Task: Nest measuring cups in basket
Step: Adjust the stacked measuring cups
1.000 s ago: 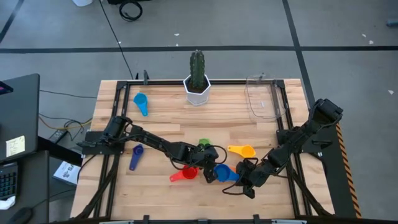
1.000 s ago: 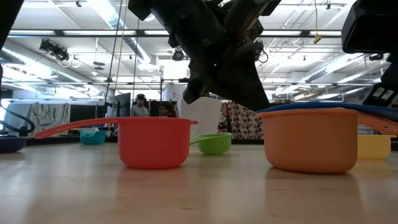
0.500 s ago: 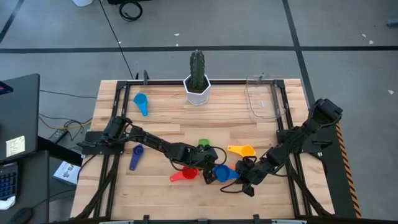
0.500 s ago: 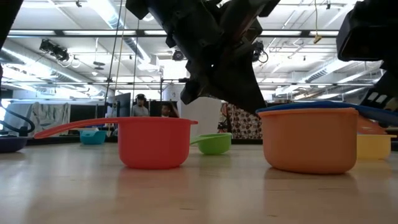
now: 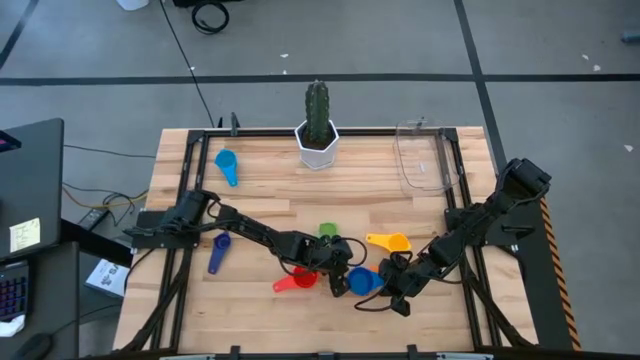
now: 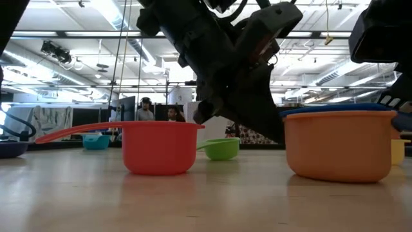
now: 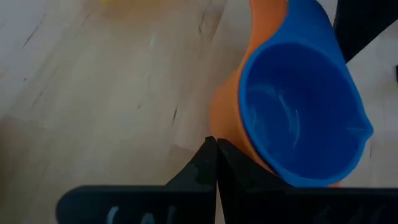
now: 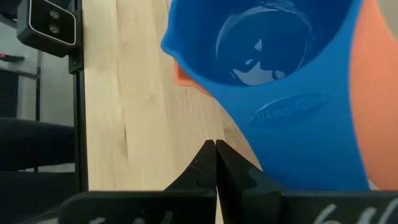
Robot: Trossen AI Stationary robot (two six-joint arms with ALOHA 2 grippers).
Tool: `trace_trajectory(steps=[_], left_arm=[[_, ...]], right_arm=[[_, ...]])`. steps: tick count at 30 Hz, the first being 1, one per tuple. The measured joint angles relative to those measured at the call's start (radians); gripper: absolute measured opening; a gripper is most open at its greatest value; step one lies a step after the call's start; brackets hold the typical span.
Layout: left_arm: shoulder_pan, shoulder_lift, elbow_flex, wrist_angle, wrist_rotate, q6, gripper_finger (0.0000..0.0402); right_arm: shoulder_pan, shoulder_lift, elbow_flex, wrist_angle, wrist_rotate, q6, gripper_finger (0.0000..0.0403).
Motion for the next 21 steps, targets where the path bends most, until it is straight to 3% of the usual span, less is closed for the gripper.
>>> trace_trajectory(steps=[6, 11, 21], left_arm=[[0.0, 0.0, 0.0, -0.011, 0.033, 0.013, 0.0004], [0.0, 0.0, 0.0, -0.011, 0.033, 0.024, 0.0004], [-0.002, 0.0, 0.0, -0.018, 0.033, 0.025, 0.0004]], right_arm=[[-0.015, 0.0, 0.0, -0.046, -0.087, -0.005, 0.0001], [-0.015, 0.0, 0.0, -0.084, -0.098, 0.004, 0.0001], [-0.046, -0.045, 0.0, -0.149, 0.016, 0.003, 0.0]])
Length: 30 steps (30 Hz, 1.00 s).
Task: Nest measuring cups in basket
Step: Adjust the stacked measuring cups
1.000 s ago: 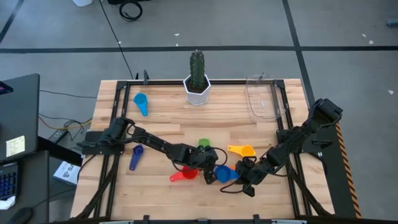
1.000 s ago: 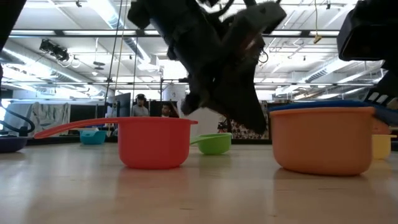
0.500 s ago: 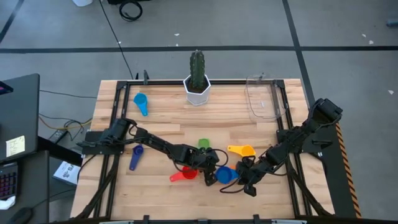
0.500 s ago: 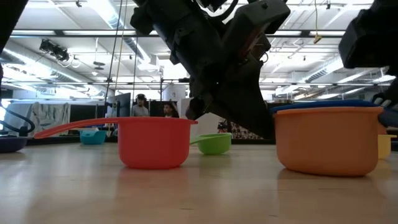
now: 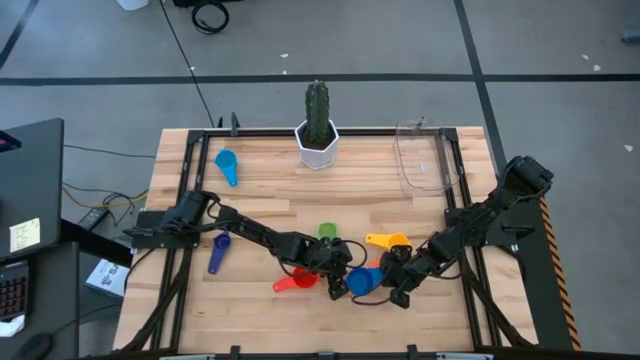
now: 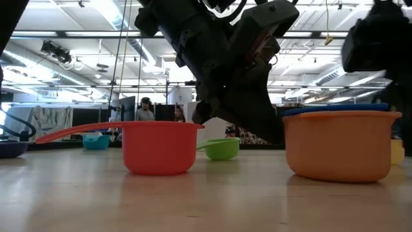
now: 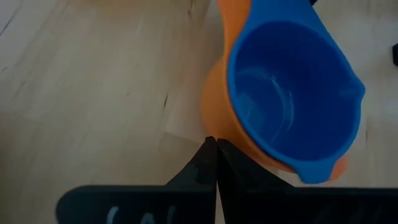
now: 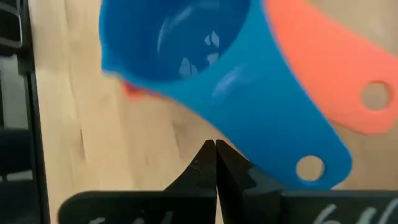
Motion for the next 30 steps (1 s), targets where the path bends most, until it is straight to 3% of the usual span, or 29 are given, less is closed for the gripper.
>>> trace_trajectory(steps=[9, 18, 30], left_arm=[[0.0, 0.0, 0.0, -0.003, 0.0, 0.02, 0.0004], [0.0, 0.0, 0.0, -0.008, 0.0, 0.026, 0.0004], [0.0, 0.0, 0.0, -0.012, 0.0, 0.025, 0.0004]], right_arm=[[0.056, -0.046, 0.0, -0.059, -0.104, 0.095, 0.0], [0.07, -0.072, 0.0, -0.154, -0.012, 0.15, 0.0], [-0.036, -0.058, 0.0, -0.156, 0.071, -0.006, 0.0]])
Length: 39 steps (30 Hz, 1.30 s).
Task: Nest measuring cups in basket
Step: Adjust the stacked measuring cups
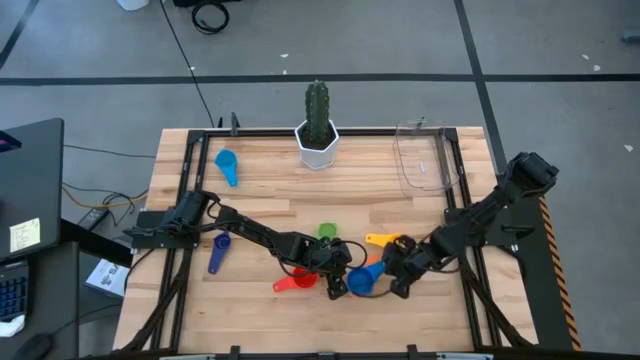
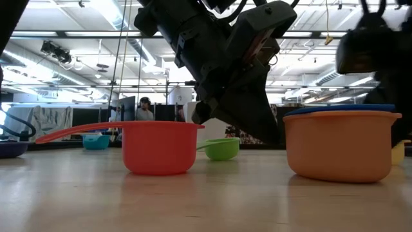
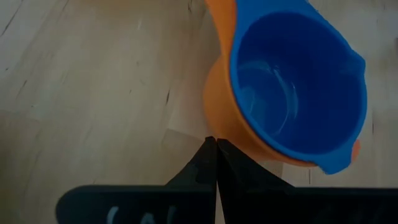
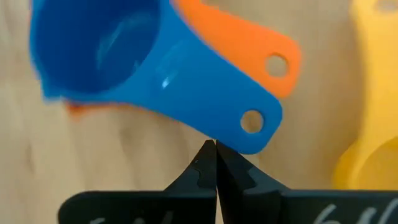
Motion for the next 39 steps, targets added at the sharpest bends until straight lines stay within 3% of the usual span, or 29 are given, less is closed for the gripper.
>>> trace_trajectory(steps=[5, 10, 16, 23, 39], left_arm=[[0.0, 0.0, 0.0, -0.003, 0.0, 0.0, 0.0004], [0.0, 0.0, 0.0, -0.003, 0.0, 0.013, 0.0004], [0.0, 0.0, 0.0, -0.003, 0.0, 0.016, 0.0004], [0.0, 0.0, 0.0, -0.002, 0.0, 0.016, 0.0004], [0.0, 0.0, 0.0, -0.002, -0.001, 0.018, 0.0004]], right_arm=[[-0.033, 0.0, 0.0, 0.002, -0.054, -0.02, 0.0], [0.014, 0.0, 0.0, -0.001, -0.114, -0.013, 0.0], [0.018, 0.0, 0.0, -0.017, -0.078, -0.006, 0.0], [-0.053, 0.0, 0.0, 0.007, -0.017, -0.135, 0.0], [-0.152, 0.0, 0.0, 0.197, -0.03, -0.327, 0.0]])
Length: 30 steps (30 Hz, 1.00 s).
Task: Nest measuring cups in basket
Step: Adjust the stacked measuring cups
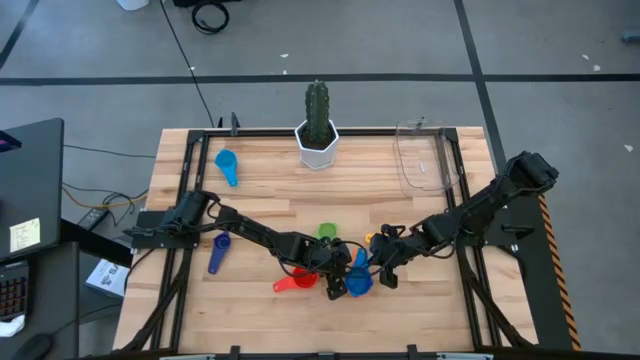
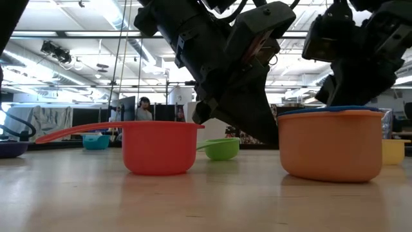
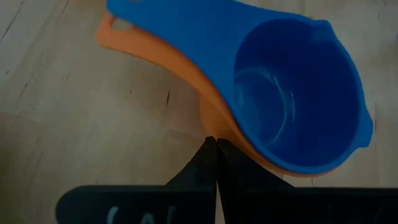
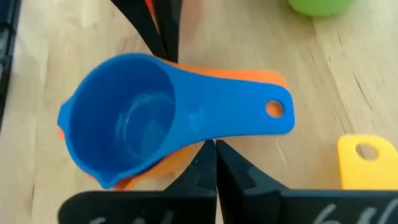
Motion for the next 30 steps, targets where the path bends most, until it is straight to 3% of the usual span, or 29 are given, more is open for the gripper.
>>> trace_trajectory(steps=[8, 14, 22, 30], left_arm=[[0.001, 0.0, 0.0, 0.0, -0.018, 0.023, 0.0004], [0.002, -0.015, -0.001, -0.085, -0.061, -0.002, 0.0004], [-0.002, -0.148, 0.0, -0.218, -0.036, -0.018, 0.0004], [-0.059, -0.351, 0.0, -0.467, -0.034, -0.179, 0.0004]], right_arm=[[-0.013, 0.0, 0.0, 0.022, -0.015, -0.02, 0.0], [-0.012, -0.027, 0.009, -0.086, -0.02, -0.004, 0.0], [-0.009, -0.155, 0.174, -0.427, -0.024, -0.089, 0.0], [0.04, -0.263, 0.361, -0.696, -0.037, -0.115, 0.0]])
